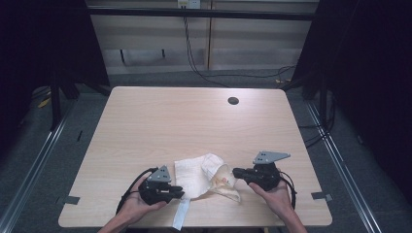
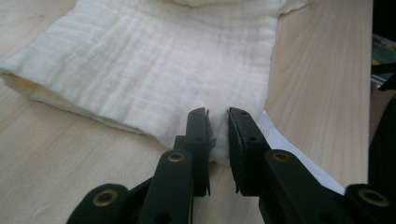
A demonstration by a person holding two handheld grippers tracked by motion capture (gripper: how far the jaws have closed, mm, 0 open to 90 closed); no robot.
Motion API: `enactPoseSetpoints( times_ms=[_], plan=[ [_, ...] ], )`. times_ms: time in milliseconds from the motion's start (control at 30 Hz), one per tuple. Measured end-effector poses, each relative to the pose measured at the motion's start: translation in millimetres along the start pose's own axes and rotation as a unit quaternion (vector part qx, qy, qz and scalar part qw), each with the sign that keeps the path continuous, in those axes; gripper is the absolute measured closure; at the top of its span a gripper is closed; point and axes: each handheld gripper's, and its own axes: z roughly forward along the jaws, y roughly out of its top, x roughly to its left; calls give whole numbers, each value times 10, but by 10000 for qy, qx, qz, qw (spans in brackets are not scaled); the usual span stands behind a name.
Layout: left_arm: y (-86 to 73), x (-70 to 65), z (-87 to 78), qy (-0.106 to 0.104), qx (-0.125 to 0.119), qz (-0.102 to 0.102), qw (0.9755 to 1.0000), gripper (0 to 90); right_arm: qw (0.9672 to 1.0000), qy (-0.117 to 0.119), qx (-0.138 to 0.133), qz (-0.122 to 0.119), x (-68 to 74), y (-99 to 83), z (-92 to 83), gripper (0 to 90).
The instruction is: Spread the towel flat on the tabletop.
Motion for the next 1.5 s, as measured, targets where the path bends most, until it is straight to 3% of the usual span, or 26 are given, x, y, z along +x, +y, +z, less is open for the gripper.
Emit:
enactPoseSetpoints(
  times_ms=[33,100,267,567,633,733,800,833,867,900,1000,1167,1333,1367,1500],
  plan=[
    [12,17,-25,-167,-154,-159,9996,793,10000,10,-10,5,-5,3,-3,865],
    [32,35,-77,-281,-309,-255,9988,793,10000,15,-27,13,-6,5,-7,865],
    [61,85,-203,-352,-612,-394,9967,793,10000,7,-78,40,-15,9,-27,865],
    [64,182,-377,-498,-834,-550,9938,793,9999,36,-137,52,-13,32,-48,861],
    [53,191,-437,-452,-798,-526,9944,793,9999,27,-147,57,-7,34,-52,861],
    [5,207,-540,-209,-588,-385,9973,796,9999,25,-138,36,2,31,-62,863],
    [-34,235,-563,-252,-528,-415,9974,796,9999,2,-112,35,8,30,-63,866],
    [-125,274,-550,-158,-370,-472,9981,796,10000,-9,-88,37,8,29,-62,867],
    [-125,274,-550,-158,-370,-472,9981,797,10000,-9,-88,37,8,29,-62,867],
    [-204,275,-452,-213,-108,-531,9983,796,10000,-10,-43,41,2,22,-49,867],
    [-174,185,-315,-271,235,-352,9987,764,10000,-5,8,35,0,17,-27,868],
    [-90,73,-351,-410,-83,-204,9989,669,10000,4,9,35,-3,10,-32,867],
    [-80,-11,-296,-482,21,-25,9988,654,10000,-2,8,30,-8,3,-26,867],
    [-98,-18,-249,-362,134,61,9992,642,10000,-4,5,33,-5,5,-27,867],
    [-130,19,-246,-279,182,47,9994,620,10000,17,1,26,-6,1,-31,866]
  ],
)
